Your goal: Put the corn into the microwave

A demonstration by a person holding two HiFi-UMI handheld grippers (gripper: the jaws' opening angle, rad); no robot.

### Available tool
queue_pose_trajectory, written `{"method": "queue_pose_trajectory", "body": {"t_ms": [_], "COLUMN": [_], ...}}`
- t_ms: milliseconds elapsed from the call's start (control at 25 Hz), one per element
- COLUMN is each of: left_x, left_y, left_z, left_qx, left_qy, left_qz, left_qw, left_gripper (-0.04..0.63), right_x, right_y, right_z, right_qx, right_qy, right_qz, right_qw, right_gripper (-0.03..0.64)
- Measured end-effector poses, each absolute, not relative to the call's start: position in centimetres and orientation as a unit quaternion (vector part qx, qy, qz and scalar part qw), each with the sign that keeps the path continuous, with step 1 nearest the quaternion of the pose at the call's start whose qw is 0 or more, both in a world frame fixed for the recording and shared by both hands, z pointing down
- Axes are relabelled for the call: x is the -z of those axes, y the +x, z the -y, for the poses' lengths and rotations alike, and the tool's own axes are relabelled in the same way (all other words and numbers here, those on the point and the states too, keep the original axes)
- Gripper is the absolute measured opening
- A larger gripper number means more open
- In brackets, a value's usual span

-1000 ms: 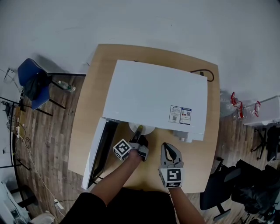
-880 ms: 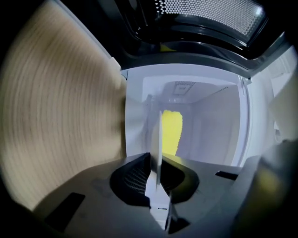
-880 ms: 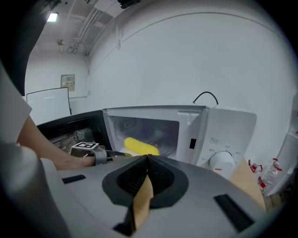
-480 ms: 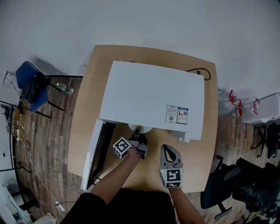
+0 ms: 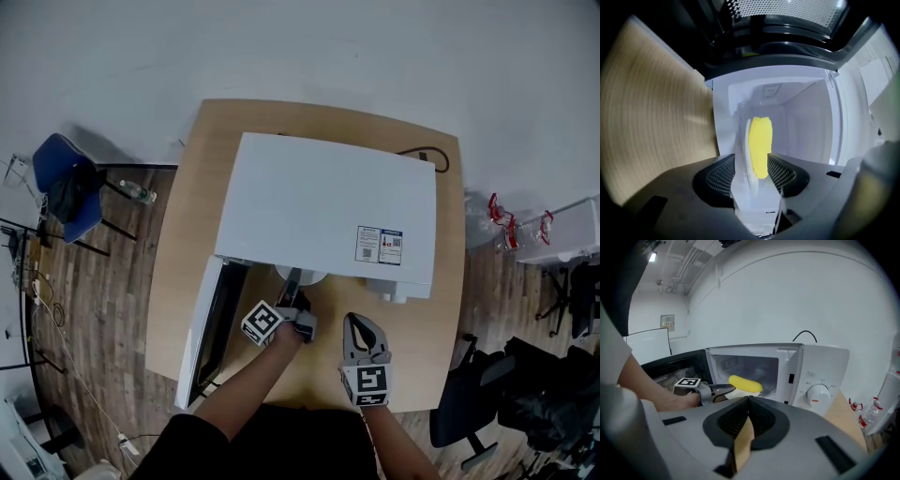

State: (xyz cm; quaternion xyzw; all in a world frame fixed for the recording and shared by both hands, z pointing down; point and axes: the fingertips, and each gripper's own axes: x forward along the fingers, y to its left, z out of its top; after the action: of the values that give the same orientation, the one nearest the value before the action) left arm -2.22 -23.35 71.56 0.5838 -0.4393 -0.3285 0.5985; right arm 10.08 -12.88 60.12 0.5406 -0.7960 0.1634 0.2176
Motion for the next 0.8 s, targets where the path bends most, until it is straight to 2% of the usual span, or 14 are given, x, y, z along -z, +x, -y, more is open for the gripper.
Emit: {"method": "queue_pose_trajectory", "body": {"t_ms": [240, 480, 800], "left_x": [-70.4, -69.4, -69.5], "left_y": [-3.5, -2.3, -1.0], "left_z": [21.2, 19.5, 19.6], "left_qx": [0.214, 0.04, -0.077], "left_qy": [0.66, 0.768, 0.819], "left_qz": [0.487, 0.496, 0.488], "left_qw": [0.53, 0.403, 0.293], "left_gripper": [0.193, 0.193, 0.193], "right_x": [-58.7, -58.3, -58.7], "right_y": [9.4, 8.8, 8.6], "right_z": [12.5, 11.3, 9.5], "right_qx": [-0.155, -0.148, -0.153], "right_qy": [0.543, 0.544, 0.549], "right_qz": [0.798, 0.799, 0.792], "right_qw": [0.208, 0.209, 0.217], "right_gripper": [0.06, 0.06, 0.06]}}
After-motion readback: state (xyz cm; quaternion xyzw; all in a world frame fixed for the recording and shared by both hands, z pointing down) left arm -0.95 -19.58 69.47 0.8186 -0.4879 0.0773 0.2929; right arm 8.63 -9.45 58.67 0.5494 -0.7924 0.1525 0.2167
